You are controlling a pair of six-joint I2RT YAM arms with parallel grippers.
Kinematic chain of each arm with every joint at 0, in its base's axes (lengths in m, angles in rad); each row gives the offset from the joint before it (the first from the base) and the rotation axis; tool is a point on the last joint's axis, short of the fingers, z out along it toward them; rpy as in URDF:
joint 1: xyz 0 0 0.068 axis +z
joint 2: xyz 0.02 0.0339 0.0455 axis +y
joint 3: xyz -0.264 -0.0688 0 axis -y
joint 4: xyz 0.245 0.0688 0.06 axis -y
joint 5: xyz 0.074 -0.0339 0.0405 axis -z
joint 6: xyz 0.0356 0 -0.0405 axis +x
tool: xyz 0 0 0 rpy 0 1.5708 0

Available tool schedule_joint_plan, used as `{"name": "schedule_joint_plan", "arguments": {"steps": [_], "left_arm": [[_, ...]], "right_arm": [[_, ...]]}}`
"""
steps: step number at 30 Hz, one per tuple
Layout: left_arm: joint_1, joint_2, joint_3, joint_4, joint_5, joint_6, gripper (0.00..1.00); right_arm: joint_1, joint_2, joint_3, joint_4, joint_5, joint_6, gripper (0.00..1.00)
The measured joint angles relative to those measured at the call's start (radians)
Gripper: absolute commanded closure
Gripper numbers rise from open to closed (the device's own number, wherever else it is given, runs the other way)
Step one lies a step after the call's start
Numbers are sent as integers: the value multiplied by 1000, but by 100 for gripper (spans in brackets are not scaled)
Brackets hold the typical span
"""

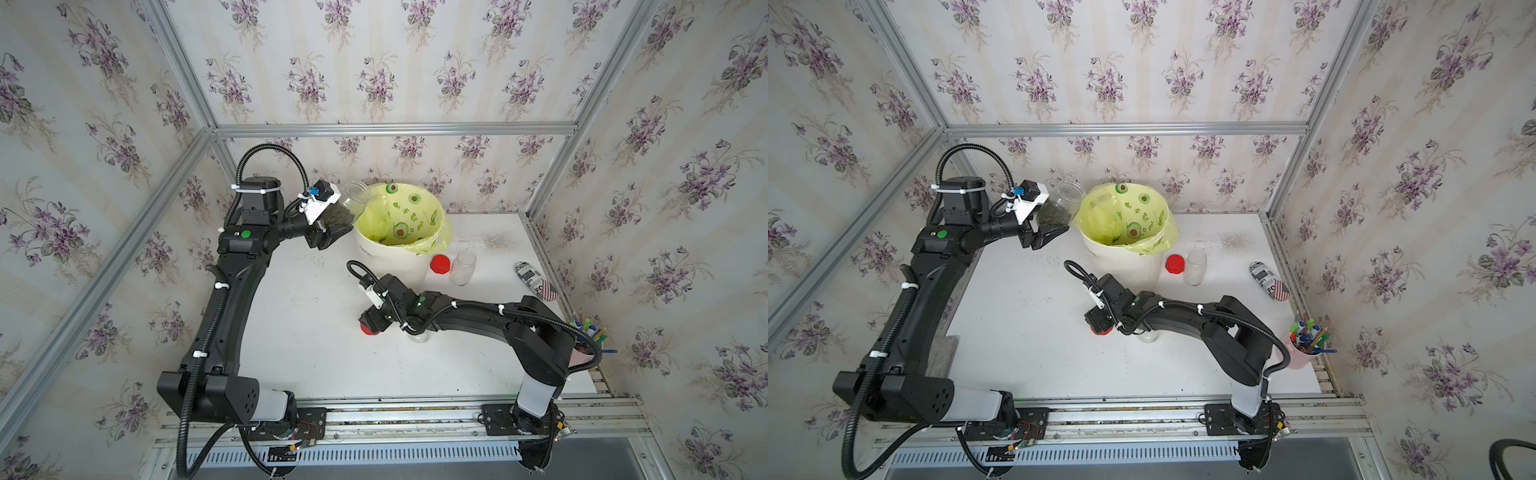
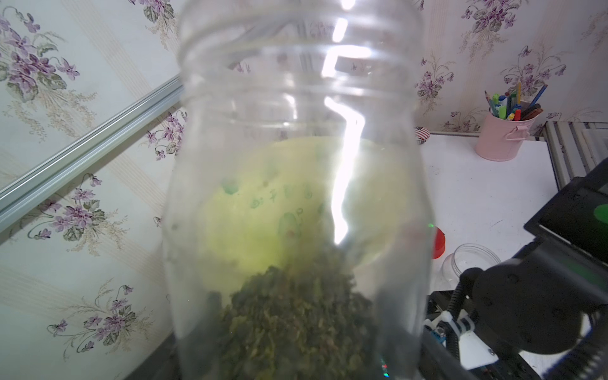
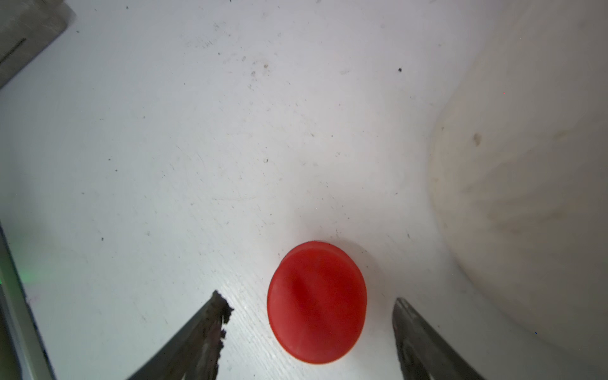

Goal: Empty moldy tea leaves from jars
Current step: Place the lid at the center of the board, then pour the moldy tea leaves from the jar into the trash bin.

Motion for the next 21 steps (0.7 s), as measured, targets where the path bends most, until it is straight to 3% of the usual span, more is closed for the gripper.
{"name": "schedule_joint_plan", "arguments": {"steps": [9,16,21], "left_arm": [[-3,19,19,-6,-33,-3,22],[-33,35,67,-6,-98,8,22],[-80,44,91,-7,-190,48,22]], "right_arm": [[-2,-195,-7,-16,-17,-1,12],[-24,-345,-37,7,-117,3,5],[-112,-442,-100,62,-234,55,2]]}}
